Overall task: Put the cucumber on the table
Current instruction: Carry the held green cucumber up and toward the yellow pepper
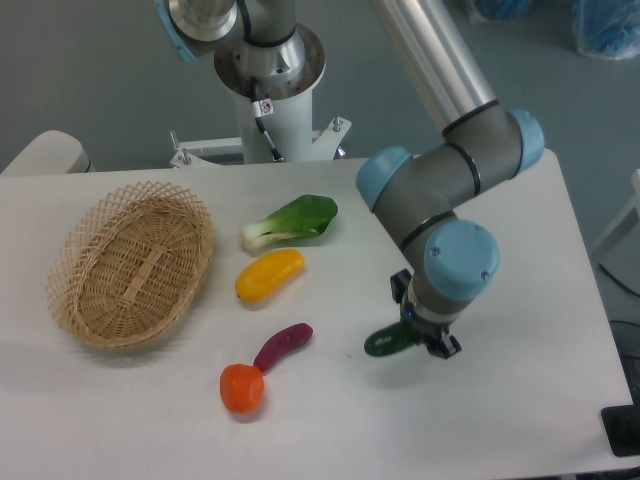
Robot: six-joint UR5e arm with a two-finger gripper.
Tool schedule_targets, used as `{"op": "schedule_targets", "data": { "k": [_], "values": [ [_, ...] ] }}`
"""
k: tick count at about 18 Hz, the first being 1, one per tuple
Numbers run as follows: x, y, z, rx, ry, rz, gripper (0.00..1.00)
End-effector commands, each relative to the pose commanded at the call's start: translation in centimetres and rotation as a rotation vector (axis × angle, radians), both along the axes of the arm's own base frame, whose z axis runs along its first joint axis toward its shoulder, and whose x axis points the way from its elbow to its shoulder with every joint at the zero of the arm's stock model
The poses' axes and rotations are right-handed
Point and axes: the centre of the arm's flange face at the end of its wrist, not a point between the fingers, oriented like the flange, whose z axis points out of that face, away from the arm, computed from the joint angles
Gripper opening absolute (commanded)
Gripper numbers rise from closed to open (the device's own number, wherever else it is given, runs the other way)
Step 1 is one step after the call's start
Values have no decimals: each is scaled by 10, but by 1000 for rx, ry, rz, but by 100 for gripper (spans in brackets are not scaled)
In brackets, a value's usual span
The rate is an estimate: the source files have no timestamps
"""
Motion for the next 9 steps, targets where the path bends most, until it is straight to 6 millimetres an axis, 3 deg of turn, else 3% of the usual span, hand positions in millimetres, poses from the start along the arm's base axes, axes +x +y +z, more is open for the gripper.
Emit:
{"op": "schedule_targets", "data": {
  "k": [2, 9],
  "values": [
    [7, -14, -10, -14, -22, 12, 12],
    [15, -31, -29, -4, -27, -48, 13]
  ]
}}
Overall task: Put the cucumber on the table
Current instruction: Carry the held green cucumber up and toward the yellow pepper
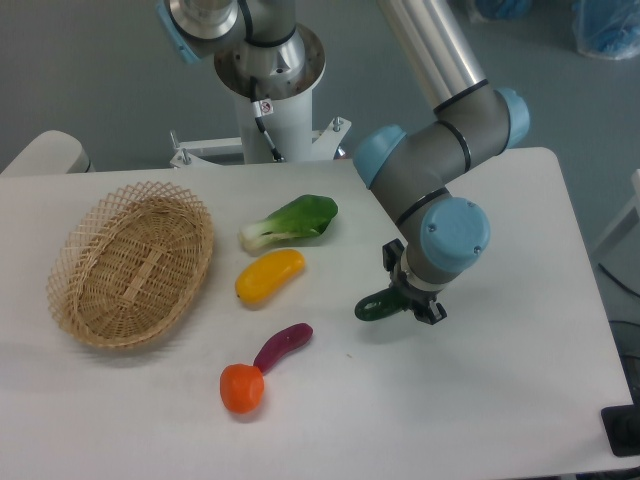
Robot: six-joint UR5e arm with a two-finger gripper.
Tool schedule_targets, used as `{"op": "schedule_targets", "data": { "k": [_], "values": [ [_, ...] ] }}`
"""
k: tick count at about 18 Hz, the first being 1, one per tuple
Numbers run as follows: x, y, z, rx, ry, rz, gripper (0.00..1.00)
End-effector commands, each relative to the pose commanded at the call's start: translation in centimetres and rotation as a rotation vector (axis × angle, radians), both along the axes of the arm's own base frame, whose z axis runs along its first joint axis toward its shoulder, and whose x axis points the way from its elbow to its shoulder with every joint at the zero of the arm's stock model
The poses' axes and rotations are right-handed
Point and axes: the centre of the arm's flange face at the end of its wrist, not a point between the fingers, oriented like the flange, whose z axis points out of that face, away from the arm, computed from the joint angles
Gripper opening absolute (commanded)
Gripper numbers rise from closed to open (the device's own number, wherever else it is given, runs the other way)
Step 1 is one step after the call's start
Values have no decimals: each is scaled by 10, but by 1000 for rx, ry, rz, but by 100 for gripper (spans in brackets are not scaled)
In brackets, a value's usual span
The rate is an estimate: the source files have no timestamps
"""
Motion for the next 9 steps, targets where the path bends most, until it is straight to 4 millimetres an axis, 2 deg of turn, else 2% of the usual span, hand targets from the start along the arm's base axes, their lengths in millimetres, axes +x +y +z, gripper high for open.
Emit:
{"op": "schedule_targets", "data": {
  "k": [2, 4, 6, 8, 9],
  "values": [
    [14, -8, -10, 12, 5, -48, 14],
    [18, -26, -16, 25, 15, -71, 15],
    [22, -33, -18, 28, 11, -95, 17],
    [27, -36, -14, 29, 12, -98, 21],
    [31, -37, -12, 29, 12, -98, 29]
  ]
}}
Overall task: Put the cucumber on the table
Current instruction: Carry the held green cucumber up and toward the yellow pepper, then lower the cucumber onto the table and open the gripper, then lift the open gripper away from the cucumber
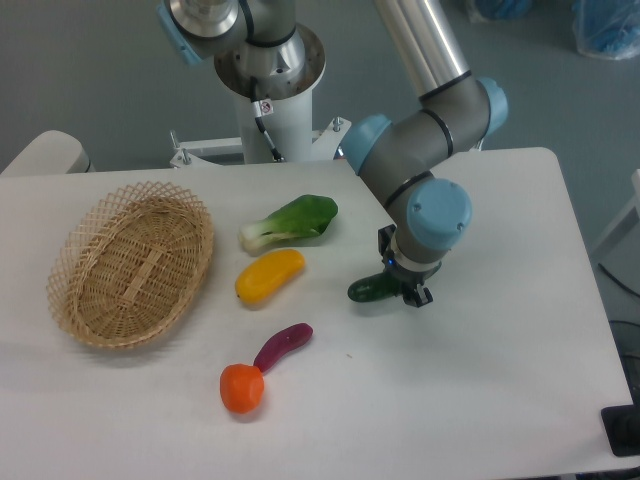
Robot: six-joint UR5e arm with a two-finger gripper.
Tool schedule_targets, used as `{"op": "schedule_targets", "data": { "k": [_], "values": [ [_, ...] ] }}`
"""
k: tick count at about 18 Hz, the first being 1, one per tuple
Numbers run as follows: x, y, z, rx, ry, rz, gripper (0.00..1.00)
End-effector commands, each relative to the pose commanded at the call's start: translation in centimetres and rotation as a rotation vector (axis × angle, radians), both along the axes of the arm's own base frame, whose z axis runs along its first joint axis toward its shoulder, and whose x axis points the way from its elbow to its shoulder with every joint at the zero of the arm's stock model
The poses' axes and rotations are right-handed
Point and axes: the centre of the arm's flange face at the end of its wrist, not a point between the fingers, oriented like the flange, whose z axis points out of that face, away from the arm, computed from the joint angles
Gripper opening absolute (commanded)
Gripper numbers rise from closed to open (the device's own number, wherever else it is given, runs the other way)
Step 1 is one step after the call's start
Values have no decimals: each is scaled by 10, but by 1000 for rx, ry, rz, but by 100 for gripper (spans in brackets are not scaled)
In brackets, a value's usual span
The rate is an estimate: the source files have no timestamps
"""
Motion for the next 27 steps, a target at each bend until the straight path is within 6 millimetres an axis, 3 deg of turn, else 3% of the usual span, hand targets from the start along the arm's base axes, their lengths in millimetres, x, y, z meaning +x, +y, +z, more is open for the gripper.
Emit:
{"op": "schedule_targets", "data": {
  "k": [3, 6, 9, 14, 20, 25, 27],
  "values": [
    [9, -1, -5, -6, -14, -6, 50],
    [27, -13, -5, -10, -30, -4, 62],
    [32, -13, 1, -6, -21, -4, 100],
    [16, -2, 29, 22, 23, 9, 100],
    [-28, 30, 69, 84, 30, 21, 100],
    [-63, 54, 71, 102, 54, 27, 100],
    [-67, 71, 71, 105, 66, 49, 100]
  ]
}}
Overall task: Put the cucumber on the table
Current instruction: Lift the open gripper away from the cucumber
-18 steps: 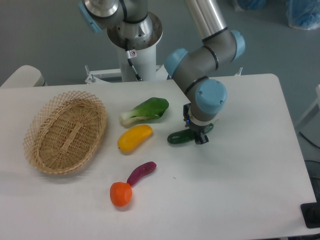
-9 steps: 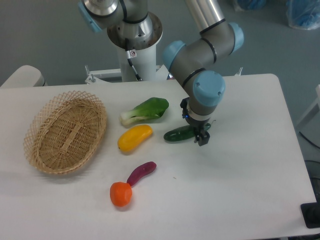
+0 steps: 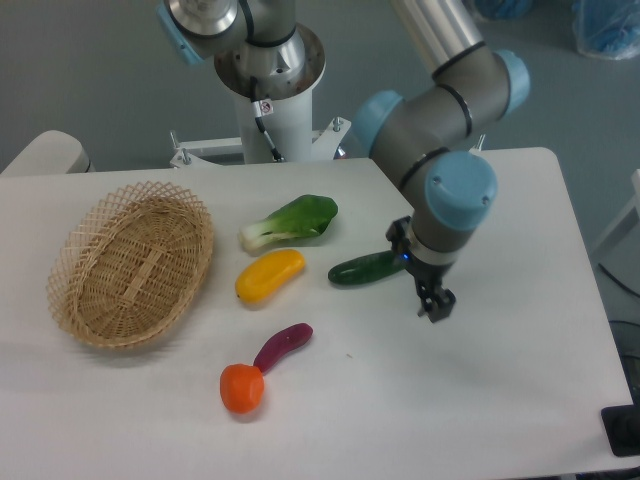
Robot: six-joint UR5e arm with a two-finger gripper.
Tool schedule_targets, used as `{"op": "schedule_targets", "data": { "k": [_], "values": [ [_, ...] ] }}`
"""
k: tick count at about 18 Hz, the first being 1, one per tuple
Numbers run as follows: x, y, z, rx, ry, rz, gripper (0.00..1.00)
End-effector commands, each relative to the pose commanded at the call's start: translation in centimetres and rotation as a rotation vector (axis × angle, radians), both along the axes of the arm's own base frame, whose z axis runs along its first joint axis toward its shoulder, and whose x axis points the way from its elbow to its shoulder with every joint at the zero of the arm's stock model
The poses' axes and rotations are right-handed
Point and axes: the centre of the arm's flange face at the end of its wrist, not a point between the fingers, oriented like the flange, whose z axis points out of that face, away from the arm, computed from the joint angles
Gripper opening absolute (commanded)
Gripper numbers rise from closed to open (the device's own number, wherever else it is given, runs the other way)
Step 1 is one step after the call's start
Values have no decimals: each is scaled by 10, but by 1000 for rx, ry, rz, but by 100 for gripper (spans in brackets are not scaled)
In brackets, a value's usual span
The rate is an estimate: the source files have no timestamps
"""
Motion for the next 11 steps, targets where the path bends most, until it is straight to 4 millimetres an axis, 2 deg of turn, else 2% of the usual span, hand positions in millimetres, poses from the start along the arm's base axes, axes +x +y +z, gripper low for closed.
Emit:
{"op": "schedule_targets", "data": {
  "k": [3, 5, 11],
  "values": [
    [-10, 15, 0, 4, 4, 29, 100],
    [-9, 29, -1, 7, 11, 14, 100],
    [-13, 39, -12, -3, 14, 11, 100]
  ]
}}
